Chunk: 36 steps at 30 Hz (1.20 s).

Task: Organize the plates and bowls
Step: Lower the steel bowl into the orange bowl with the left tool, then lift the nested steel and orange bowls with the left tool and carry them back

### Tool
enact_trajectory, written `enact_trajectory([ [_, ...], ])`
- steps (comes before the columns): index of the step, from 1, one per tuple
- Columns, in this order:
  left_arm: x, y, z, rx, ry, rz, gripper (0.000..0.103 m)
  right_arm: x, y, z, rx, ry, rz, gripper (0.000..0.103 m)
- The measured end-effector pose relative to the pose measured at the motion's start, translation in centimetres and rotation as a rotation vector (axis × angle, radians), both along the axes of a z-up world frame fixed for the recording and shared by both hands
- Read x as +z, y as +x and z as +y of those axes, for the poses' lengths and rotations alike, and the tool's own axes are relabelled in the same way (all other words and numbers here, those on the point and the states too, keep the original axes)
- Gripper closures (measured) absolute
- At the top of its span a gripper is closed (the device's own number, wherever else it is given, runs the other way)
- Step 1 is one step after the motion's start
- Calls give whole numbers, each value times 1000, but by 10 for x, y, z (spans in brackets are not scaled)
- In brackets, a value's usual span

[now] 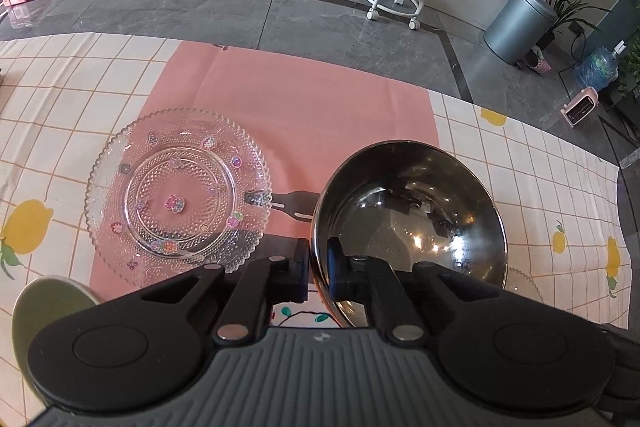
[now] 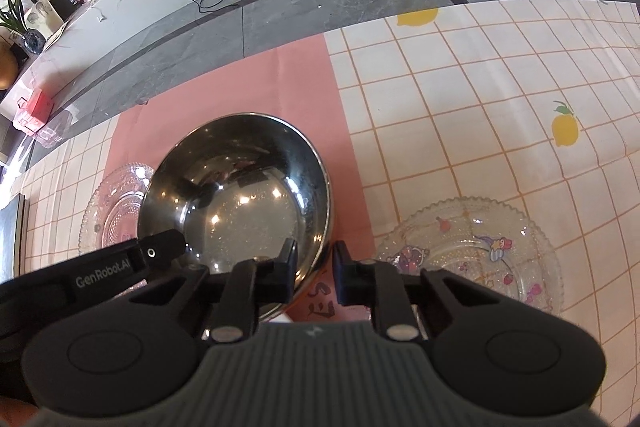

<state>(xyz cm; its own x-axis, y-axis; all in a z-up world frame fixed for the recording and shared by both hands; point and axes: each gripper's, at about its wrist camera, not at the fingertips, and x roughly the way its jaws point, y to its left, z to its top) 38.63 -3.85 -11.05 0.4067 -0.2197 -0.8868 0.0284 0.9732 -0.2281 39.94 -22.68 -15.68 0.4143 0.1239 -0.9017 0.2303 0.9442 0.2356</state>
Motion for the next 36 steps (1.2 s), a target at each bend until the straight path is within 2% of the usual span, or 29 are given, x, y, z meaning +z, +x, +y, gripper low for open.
enact_trajectory([
  [9, 40, -39, 5, -3, 64, -14, 95, 30, -34, 7, 9, 14, 0, 89],
  [21, 96, -141, 30, 8, 159, -32, 95, 79, -137, 31, 86, 58, -45, 89],
  [32, 124, -226, 70, 65, 155, 14, 94, 113, -223, 70, 244, 55, -34, 89],
  [36, 121, -248, 81, 76, 146, 33, 94, 115, -244, 79, 294, 59, -16, 89],
])
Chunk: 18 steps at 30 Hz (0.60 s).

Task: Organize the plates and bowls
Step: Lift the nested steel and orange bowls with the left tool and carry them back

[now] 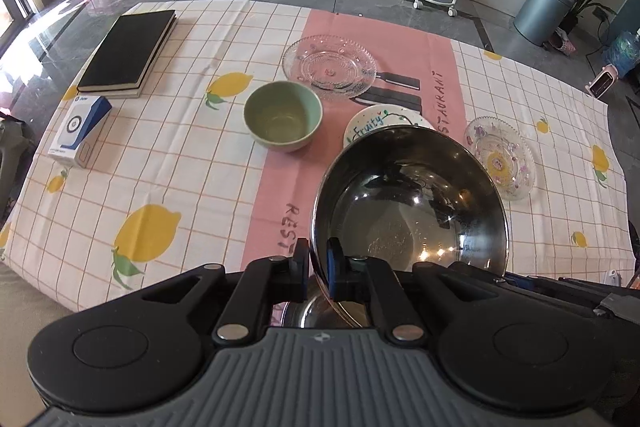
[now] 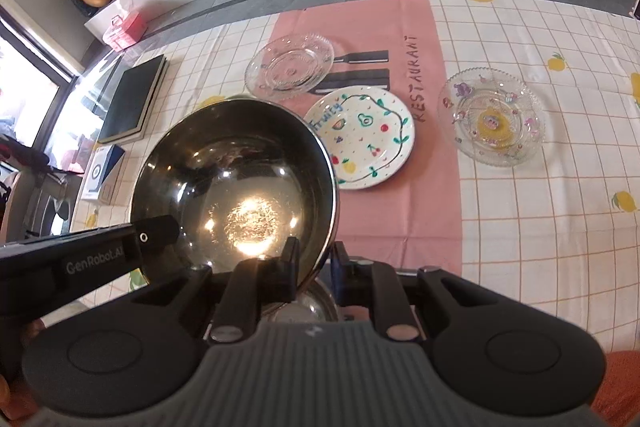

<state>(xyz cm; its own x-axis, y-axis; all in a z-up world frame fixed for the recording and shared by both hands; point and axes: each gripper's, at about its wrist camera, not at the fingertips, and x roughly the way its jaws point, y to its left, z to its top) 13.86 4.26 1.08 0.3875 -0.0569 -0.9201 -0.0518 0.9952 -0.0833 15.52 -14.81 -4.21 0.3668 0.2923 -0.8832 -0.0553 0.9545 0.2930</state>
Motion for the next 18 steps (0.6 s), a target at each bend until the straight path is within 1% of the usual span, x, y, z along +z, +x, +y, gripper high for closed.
enact_trajectory([
  [3, -8, -12, 7, 11, -12, 31, 94, -3, -12, 6, 29, -15, 10, 88],
  [7, -23, -26, 12, 14, -17, 73, 94, -16, -21, 10, 69, -27, 71, 89],
  [12, -44, -30, 19, 39, -50, 129, 94, -33, -24, 16, 95, -57, 113, 89],
  [15, -53, -30, 20, 39, -60, 152, 93, -44, -22, 17, 98, -63, 147, 89],
  [18, -60, -32, 17, 26, -61, 173, 93, -49, -24, 17, 106, -82, 157, 89],
])
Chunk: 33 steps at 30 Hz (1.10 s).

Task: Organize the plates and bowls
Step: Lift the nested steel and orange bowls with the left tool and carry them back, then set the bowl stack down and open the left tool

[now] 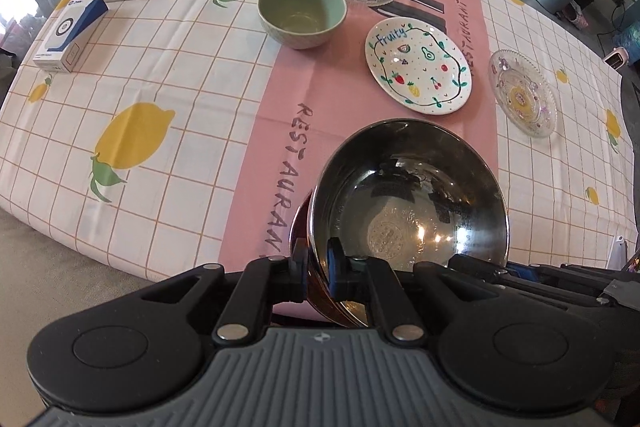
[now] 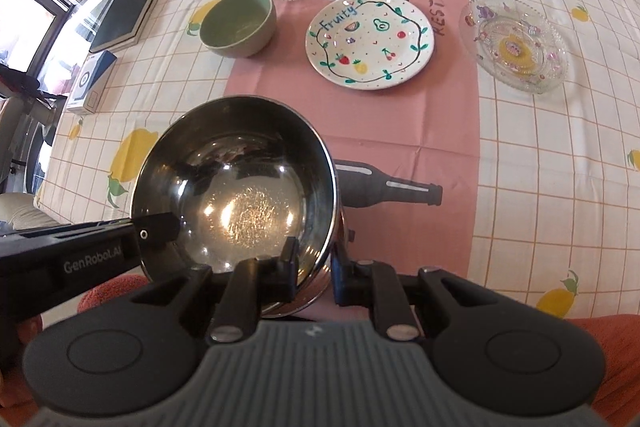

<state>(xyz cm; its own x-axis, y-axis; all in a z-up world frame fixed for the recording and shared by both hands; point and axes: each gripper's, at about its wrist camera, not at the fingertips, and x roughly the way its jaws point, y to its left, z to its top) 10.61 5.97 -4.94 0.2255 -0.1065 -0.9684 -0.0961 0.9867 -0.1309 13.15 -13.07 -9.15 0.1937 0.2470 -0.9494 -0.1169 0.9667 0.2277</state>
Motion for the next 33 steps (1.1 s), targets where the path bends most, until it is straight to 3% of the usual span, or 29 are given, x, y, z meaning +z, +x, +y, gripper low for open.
enact_trajectory([
  [14, -26, -3, -5, -29, 54, 56, 93, -25, 1, 5, 25, -19, 56, 89],
  [33, -38, -1, -8, -66, 91, 69, 91, -31, 5, 11, 57, -52, 35, 88],
])
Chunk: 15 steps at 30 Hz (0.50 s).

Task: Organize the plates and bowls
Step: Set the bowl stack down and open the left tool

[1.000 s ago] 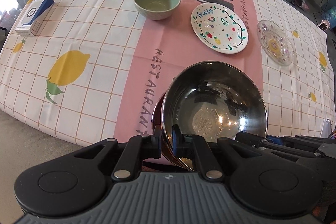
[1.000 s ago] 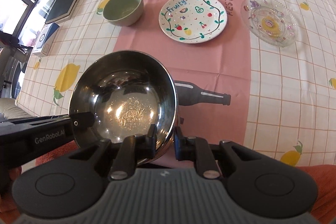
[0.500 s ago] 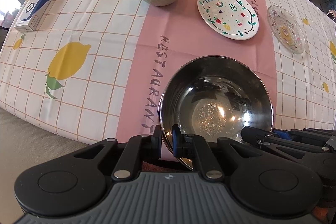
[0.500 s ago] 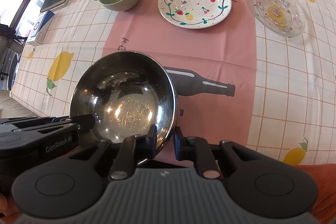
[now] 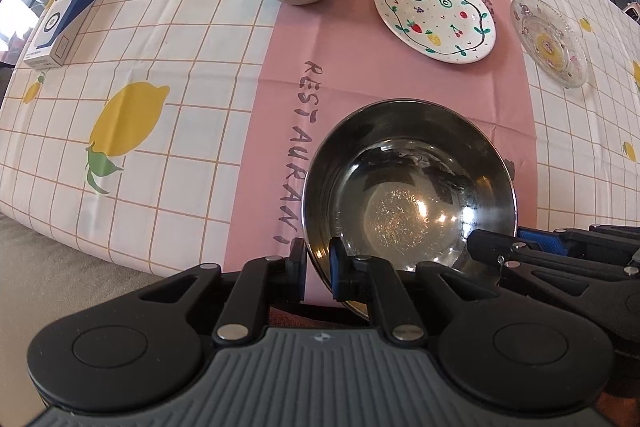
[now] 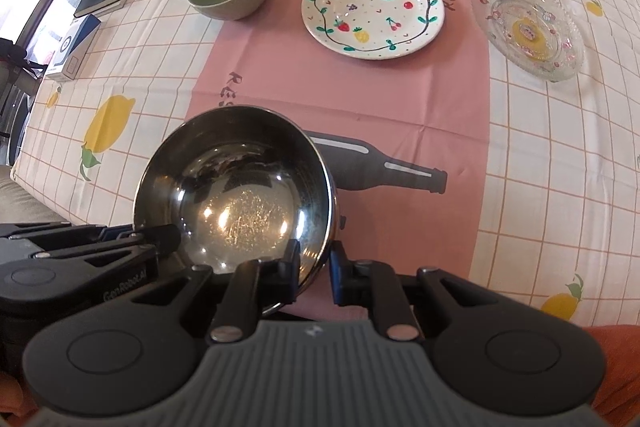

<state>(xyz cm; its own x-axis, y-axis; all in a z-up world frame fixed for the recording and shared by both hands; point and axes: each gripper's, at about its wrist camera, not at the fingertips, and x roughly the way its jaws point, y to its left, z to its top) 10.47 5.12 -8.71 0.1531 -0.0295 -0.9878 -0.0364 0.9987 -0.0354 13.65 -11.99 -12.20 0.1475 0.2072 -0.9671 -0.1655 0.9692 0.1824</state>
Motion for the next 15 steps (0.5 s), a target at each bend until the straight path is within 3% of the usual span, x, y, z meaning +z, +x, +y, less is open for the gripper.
enact_trajectory([
  [3, 0, 0, 0, -4, -1, 1, 91, 1, -3, 5, 25, -7, -12, 81],
  [15, -1, -1, 3, -9, 0, 2, 83, 6, -5, 6, 50, -21, -44, 76],
])
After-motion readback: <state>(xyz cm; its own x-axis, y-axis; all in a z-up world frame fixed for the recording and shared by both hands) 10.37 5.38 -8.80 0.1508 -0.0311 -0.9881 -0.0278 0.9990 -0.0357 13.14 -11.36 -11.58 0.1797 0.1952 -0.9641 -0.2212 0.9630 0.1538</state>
